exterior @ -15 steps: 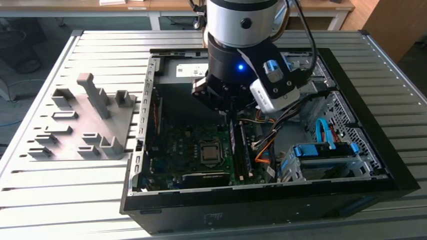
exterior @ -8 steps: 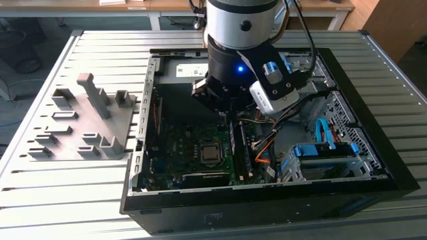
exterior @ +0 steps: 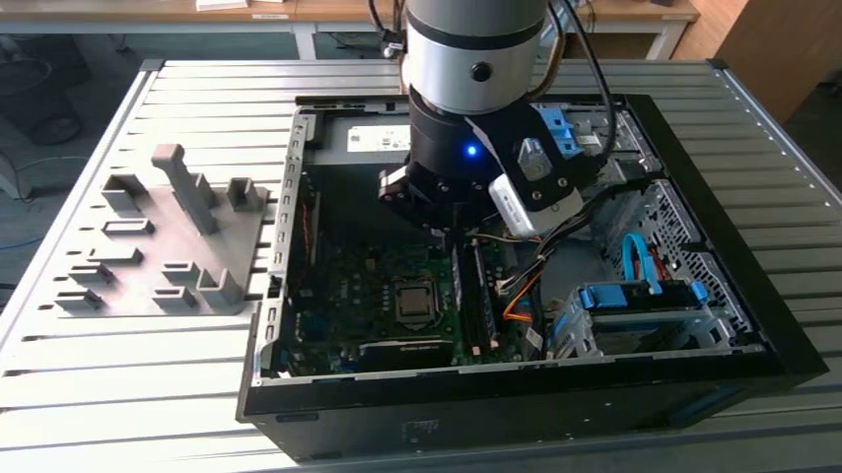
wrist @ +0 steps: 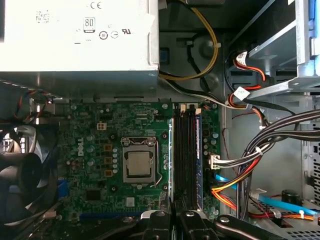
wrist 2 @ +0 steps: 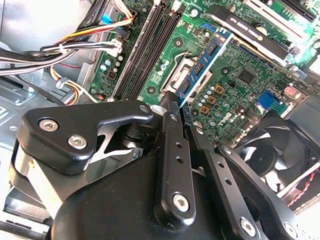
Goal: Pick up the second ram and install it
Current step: 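Insert the second ram into the second slot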
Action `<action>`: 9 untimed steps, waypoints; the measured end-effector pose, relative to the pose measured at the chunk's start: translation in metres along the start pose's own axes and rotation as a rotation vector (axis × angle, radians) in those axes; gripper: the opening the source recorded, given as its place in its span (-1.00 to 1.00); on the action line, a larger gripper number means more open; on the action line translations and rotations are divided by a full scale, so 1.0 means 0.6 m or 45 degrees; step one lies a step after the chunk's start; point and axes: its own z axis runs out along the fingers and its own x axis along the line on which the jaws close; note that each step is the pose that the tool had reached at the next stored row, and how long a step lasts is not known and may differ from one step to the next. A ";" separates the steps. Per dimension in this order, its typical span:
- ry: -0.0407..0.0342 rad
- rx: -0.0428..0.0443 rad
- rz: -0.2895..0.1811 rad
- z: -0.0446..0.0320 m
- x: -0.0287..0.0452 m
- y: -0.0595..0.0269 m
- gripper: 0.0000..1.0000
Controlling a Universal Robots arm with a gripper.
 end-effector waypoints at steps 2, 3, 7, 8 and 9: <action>0.0000 -0.002 0.010 0.001 0.000 0.000 -0.72; 0.0001 -0.004 0.014 0.002 0.000 0.000 -0.72; 0.0005 -0.024 0.030 0.004 0.000 0.000 -0.72; 0.0007 -0.032 0.034 0.004 0.000 0.000 -0.72; 0.0011 -0.041 0.037 0.004 0.000 -0.001 -0.72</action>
